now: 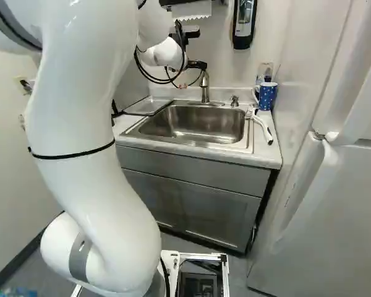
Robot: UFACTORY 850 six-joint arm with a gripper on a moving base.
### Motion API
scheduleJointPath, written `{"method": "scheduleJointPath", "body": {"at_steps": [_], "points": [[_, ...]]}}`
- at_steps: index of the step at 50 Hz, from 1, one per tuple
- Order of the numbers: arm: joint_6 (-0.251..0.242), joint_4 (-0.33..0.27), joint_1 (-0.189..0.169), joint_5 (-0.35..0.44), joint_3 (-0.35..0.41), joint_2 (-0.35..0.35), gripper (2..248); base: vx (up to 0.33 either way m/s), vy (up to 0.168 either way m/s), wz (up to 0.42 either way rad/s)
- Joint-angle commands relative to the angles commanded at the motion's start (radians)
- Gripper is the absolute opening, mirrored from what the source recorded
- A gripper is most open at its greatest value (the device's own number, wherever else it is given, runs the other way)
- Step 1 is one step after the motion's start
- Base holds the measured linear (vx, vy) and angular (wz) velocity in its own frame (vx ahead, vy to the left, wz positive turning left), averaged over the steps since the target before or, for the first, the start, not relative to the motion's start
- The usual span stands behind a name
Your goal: Rinse the cup and place it in the tray
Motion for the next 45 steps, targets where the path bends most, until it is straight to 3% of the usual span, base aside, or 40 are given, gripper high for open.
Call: {"method": "scheduleJointPath", "body": {"at_steps": [14, 45], "points": [[0.000, 0.000, 0.000, 0.012, -0.001, 0.000, 247, 0.000, 0.000, 0.000], [0.000, 0.000, -0.001, 0.128, -0.014, -0.013, 247, 0.000, 0.000, 0.000]]}}
